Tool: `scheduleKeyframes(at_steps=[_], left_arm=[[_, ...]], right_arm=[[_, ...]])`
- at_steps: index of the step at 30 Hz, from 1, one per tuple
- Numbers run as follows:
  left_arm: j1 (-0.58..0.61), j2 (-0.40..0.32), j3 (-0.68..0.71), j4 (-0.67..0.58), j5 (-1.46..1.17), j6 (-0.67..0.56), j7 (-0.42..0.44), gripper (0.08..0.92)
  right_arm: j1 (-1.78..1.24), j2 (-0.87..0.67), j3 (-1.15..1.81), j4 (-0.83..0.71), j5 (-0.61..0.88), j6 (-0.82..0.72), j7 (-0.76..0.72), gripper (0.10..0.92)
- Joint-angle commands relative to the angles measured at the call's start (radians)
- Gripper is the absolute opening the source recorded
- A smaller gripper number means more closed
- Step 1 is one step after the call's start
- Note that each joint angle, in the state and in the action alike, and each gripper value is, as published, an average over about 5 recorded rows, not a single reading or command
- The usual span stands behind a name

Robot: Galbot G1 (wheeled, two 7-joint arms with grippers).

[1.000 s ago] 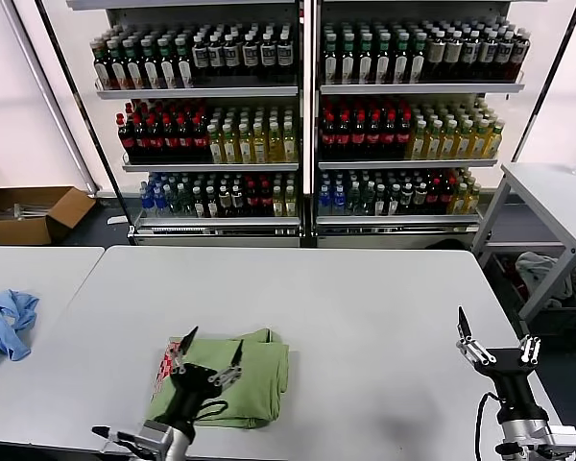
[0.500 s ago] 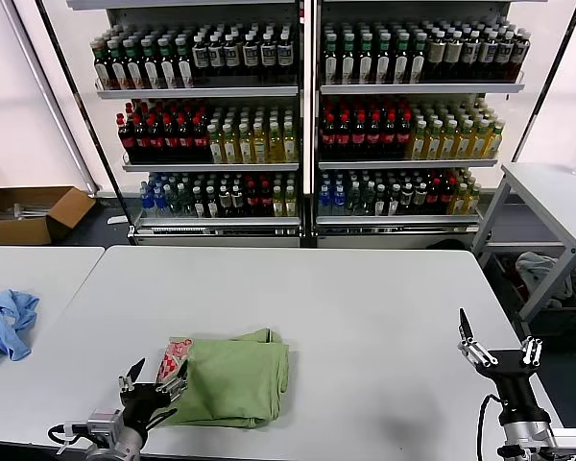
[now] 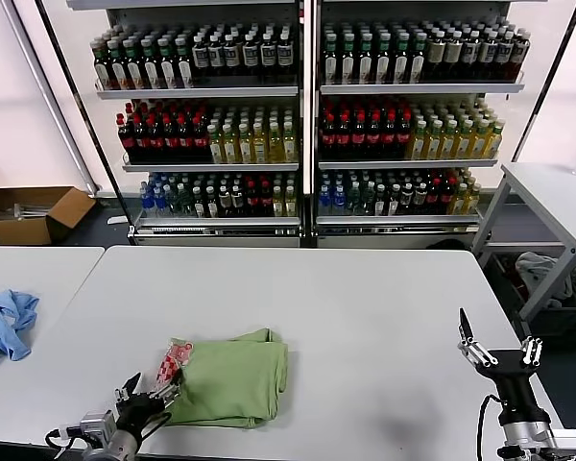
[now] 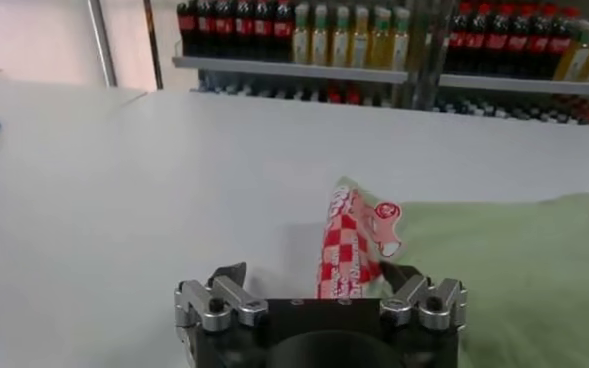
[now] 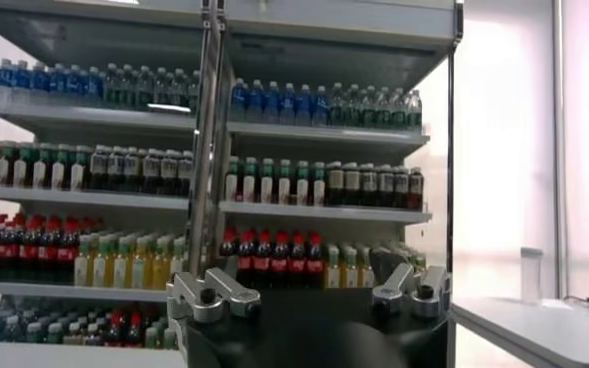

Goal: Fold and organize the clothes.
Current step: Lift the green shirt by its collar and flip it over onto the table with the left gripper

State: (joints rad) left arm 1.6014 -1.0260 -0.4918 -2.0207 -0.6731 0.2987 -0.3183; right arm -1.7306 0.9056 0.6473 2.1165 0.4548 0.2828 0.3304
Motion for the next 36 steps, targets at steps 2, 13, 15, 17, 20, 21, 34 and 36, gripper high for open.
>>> scheduleKeyframes(at_steps=[2, 13, 15, 17, 20, 21, 34, 36], left_arm=[[0.004, -0.012, 0.017, 0.042, -0.049, -0.071, 0.060, 0.810], [0.018, -0.035, 0.109, 0.058, 0.113, -0.229, 0.024, 0.506], [0.021, -0.033, 0.110, 0.049, 0.133, -0.246, 0.021, 0.446], [0.023, -0.027, 0.102, 0.027, 0.142, -0.252, 0.017, 0.385], [0.026, -0.007, 0.081, -0.022, 0.146, -0.257, 0.014, 0.299], [0.026, 0.001, 0.071, -0.040, 0.147, -0.256, 0.012, 0.273], [0.053, 0.204, -0.407, -0.104, -0.057, -0.131, -0.042, 0.154], [0.062, 0.233, -0.487, -0.101, -0.078, -0.116, -0.032, 0.154]], right_arm=[[0.007, 0.005, -0.008, -0.003, -0.001, 0.002, -0.001, 0.823], [0.012, 0.007, -0.011, -0.005, -0.001, 0.002, -0.003, 0.823], [0.013, 0.008, -0.012, -0.003, -0.001, 0.000, -0.004, 0.823], [0.014, 0.009, -0.013, -0.002, -0.001, -0.002, -0.004, 0.823], [0.017, 0.009, -0.013, -0.001, -0.001, -0.003, -0.003, 0.823], [0.019, 0.009, -0.014, 0.000, -0.001, -0.004, -0.003, 0.823], [0.083, 0.007, -0.060, -0.010, 0.002, -0.023, -0.002, 0.823], [0.091, 0.007, -0.068, -0.013, 0.003, -0.024, -0.002, 0.823]])
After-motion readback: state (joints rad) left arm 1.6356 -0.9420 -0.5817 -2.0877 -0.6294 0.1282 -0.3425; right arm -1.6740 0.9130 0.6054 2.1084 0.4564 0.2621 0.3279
